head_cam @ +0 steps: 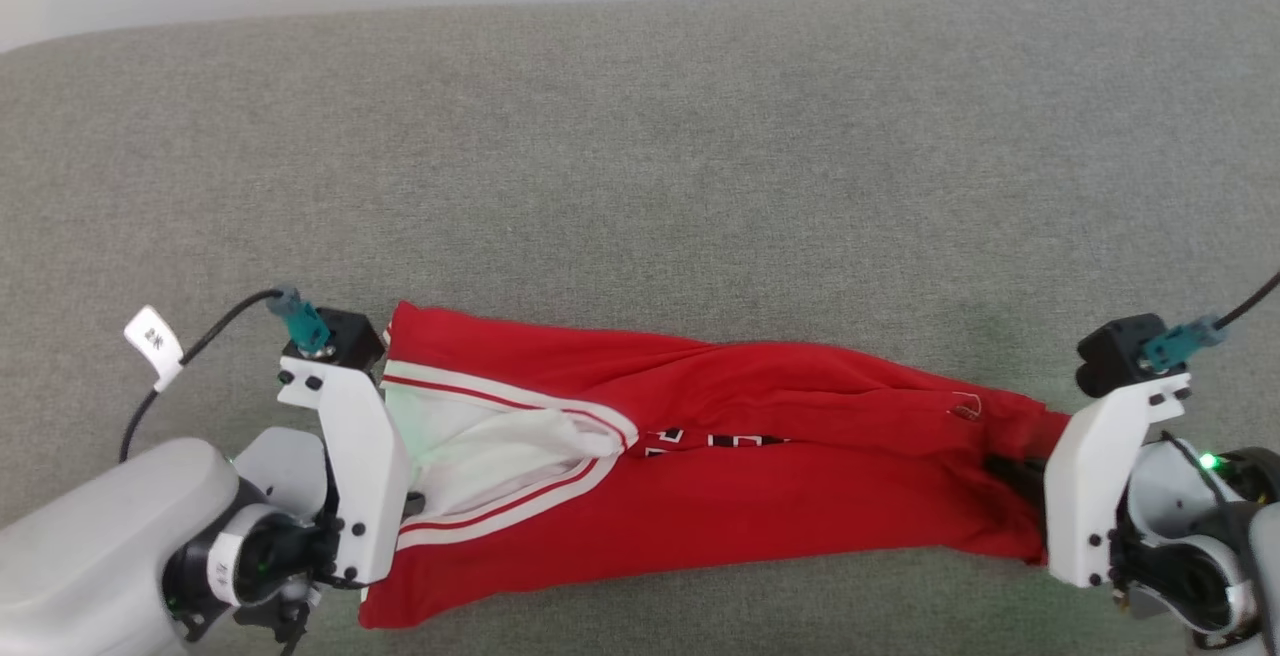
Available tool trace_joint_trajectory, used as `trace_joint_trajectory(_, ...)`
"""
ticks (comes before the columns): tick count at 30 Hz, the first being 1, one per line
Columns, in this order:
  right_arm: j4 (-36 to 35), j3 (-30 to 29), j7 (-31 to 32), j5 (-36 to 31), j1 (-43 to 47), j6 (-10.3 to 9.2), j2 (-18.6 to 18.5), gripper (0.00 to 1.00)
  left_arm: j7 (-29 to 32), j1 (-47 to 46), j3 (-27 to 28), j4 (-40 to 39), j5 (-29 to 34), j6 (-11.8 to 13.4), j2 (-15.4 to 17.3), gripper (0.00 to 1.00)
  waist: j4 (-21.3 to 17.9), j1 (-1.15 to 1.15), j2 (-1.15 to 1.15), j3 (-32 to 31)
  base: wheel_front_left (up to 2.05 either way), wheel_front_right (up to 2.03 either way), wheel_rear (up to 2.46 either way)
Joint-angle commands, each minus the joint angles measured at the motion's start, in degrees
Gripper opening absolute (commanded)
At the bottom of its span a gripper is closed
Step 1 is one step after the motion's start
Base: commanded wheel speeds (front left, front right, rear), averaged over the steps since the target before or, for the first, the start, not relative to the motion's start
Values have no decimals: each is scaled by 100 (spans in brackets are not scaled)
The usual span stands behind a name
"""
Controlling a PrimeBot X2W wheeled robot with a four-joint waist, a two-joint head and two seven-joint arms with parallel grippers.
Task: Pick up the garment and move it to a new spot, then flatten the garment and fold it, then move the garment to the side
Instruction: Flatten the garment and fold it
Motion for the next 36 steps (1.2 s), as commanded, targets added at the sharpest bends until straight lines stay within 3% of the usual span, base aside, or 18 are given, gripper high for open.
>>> trace_joint_trajectory(1, 40, 33, -50, -4, -60, 0, 36, 100, -67, 76, -9, 76, 35, -50, -39, 24, -7, 0, 0, 3, 0, 0, 0)
trace_joint_trajectory(2, 96, 47, -64, -1, -107, 0, 59, 100, -182, 100, -18, 152, 111, -120, -75, 51, -13, 0, 0, 6, 0, 0, 0)
trace_joint_trajectory(3, 130, 42, -90, 8, -137, 0, 74, 100, -296, 159, 23, 245, 90, -143, -123, 100, -14, 0, 0, 2, 0, 0, 0)
trace_joint_trajectory(13, 25, -478, 104, 107, 40, 0, 134, 100, -1418, 453, 487, 550, -23, -384, -168, 100, 58, 0, 0, -143, 0, 0, 0)
trace_joint_trajectory(22, -34, -1052, 387, -86, 359, 0, 329, 100, -3103, 853, 898, 564, 353, -708, -111, 100, 189, 0, 0, -209, 0, 0, 0)
trace_joint_trajectory(30, 705, -677, -84, 18, 91, 0, 332, 100, -4616, 1245, 1232, 931, 613, -918, -204, 100, 321, 0, 0, -194, 0, 0, 0)
trace_joint_trajectory(36, 1430, -41, -404, 210, -271, 1, 205, 100, -5354, 1499, 1435, 1301, 750, -1083, -386, 100, 432, 0, 0, -176, 0, 0, 0)
